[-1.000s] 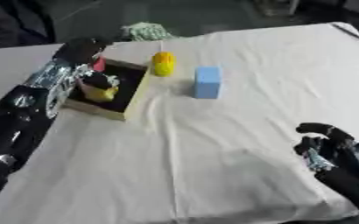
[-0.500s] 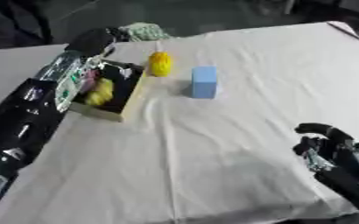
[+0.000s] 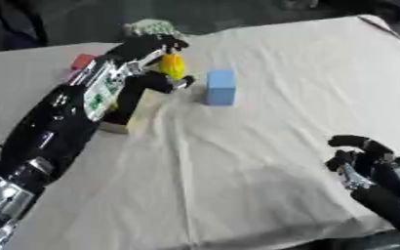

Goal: Pick up objects on the table and place them in the box.

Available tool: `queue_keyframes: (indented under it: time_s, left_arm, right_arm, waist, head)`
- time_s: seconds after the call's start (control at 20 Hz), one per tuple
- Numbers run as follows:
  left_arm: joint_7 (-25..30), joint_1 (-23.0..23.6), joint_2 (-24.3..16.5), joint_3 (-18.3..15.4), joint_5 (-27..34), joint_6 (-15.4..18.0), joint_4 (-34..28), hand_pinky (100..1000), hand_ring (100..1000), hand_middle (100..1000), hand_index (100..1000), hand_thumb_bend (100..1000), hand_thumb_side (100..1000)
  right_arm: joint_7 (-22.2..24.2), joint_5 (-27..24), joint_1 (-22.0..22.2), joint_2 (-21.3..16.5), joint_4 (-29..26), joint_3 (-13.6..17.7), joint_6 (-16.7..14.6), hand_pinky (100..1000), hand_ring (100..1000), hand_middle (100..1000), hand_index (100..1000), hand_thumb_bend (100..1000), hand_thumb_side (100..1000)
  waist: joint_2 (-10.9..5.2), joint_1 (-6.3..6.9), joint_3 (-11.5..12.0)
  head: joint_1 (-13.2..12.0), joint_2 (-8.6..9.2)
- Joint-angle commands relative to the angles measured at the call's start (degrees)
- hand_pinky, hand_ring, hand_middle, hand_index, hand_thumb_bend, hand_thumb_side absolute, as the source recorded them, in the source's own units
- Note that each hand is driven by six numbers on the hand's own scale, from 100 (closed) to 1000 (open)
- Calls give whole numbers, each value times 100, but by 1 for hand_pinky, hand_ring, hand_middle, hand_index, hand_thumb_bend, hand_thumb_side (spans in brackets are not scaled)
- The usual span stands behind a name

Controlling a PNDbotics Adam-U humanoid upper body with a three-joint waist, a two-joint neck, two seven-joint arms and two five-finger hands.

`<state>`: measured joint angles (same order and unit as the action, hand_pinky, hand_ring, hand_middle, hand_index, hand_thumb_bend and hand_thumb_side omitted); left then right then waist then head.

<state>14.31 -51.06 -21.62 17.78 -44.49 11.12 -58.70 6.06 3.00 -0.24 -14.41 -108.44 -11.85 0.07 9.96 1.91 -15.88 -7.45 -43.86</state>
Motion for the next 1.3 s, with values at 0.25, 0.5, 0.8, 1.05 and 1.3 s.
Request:
queue_keyframes:
  time_s: [0.25, 0.5, 0.8, 1.05, 1.3]
  left_arm:
    - [176, -204, -108, 38, 675, 215, -10, 865, 813, 811, 946, 517, 766]
    - [38, -225, -88, 75, 557, 230, -6, 865, 820, 823, 953, 491, 700]
    - [-211, -230, -26, 77, 257, 238, 87, 864, 823, 827, 955, 434, 638]
    - [-594, -228, 57, 73, -155, 59, 214, 857, 821, 825, 951, 344, 540]
    - [-861, -196, 182, 79, -315, 57, 358, 814, 731, 694, 854, 176, 386]
  right_arm:
    - [93, -116, -151, -50, -131, -89, 14, 617, 591, 721, 770, 100, 379]
    - [114, -148, -219, -17, -154, -107, 27, 618, 590, 721, 770, 100, 399]
    - [125, -176, -282, 27, -180, -117, 34, 618, 590, 720, 770, 100, 410]
    - [136, -195, -320, 60, -192, -123, 40, 618, 589, 720, 770, 100, 416]
    - [141, -199, -333, 68, -192, -124, 43, 618, 589, 721, 770, 100, 414]
  waist:
    - [76, 26, -156]
    - [191, 37, -291]
    - [295, 44, -422]
    - [357, 31, -501]
    - [367, 30, -509]
  head:
    - [-173, 34]
    - [-350, 173]
    - [-614, 303]
    - [-738, 382]
    - [-763, 399]
